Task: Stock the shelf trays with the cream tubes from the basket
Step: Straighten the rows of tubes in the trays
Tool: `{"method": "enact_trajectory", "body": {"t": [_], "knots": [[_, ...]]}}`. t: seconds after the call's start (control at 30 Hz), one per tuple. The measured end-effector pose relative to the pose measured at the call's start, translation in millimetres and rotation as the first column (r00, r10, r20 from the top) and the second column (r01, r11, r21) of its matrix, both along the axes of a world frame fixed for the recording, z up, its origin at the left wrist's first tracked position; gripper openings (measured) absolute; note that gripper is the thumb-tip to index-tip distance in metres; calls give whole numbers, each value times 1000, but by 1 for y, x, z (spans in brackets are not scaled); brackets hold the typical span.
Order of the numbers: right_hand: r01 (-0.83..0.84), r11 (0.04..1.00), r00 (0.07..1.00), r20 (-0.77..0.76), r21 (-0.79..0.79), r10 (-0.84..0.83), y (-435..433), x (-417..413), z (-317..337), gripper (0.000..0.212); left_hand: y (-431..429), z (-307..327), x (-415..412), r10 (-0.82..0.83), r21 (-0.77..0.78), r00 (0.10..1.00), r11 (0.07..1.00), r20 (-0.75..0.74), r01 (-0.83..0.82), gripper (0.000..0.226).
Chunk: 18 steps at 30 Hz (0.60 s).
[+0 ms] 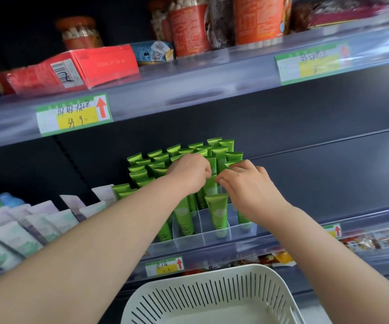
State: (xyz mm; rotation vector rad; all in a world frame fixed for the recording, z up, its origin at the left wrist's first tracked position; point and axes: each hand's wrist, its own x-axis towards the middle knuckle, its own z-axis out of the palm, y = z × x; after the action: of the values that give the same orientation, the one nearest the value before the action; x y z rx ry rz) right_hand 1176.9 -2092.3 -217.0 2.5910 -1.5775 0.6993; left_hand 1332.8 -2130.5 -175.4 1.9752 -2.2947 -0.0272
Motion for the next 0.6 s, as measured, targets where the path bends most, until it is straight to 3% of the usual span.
{"method": "enact_trajectory", "body": {"t": [0.17,0.37,0.6], "knots": [[52,998,995,83,-33,-49,-3,-3,5,31,-3,14,9,64,-151,983,984,-174,-91,18],[-1,999,998,62,52,-2,-5,-6,3,27,-12,10,10,125,-69,991,990,39,-122,13],[-10,998,998,64,61,6,-6,-16,0,33,-21,2,-2,79,-156,997,985,9,-77,17]]}}
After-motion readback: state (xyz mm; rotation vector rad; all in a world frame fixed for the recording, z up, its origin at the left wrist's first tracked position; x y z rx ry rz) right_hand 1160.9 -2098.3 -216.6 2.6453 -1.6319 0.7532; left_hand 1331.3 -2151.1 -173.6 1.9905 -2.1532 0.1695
